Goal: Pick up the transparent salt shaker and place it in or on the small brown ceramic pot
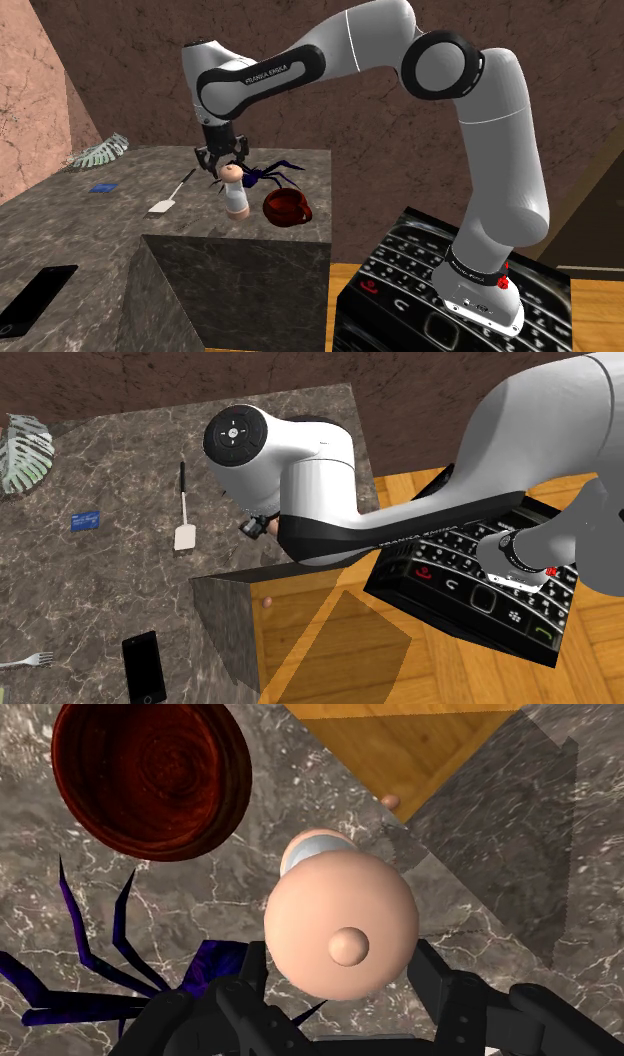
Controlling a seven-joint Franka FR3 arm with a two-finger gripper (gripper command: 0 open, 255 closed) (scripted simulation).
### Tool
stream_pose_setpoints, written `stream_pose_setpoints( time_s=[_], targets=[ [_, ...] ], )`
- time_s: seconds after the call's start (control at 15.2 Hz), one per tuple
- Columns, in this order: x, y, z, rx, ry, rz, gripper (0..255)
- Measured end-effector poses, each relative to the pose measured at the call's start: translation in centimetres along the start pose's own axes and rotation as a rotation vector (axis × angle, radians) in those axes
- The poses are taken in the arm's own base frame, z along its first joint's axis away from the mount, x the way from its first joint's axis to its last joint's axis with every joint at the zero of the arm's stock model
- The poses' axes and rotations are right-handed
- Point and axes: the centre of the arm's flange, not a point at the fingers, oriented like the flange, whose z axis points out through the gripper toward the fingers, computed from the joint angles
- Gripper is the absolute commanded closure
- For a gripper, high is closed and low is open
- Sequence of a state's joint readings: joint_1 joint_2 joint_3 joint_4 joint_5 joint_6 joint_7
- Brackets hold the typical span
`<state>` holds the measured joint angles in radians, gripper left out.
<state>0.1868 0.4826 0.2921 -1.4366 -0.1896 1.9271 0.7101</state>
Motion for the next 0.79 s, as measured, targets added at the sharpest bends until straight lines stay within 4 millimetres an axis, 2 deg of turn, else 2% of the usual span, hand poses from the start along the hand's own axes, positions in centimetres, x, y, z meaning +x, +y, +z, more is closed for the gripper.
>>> stream_pose_setpoints(
  time_s=[0.79],
  targets=[
    [0.3, 0.2, -6.4, 0.000, 0.000, 0.000, 255]
  ],
)
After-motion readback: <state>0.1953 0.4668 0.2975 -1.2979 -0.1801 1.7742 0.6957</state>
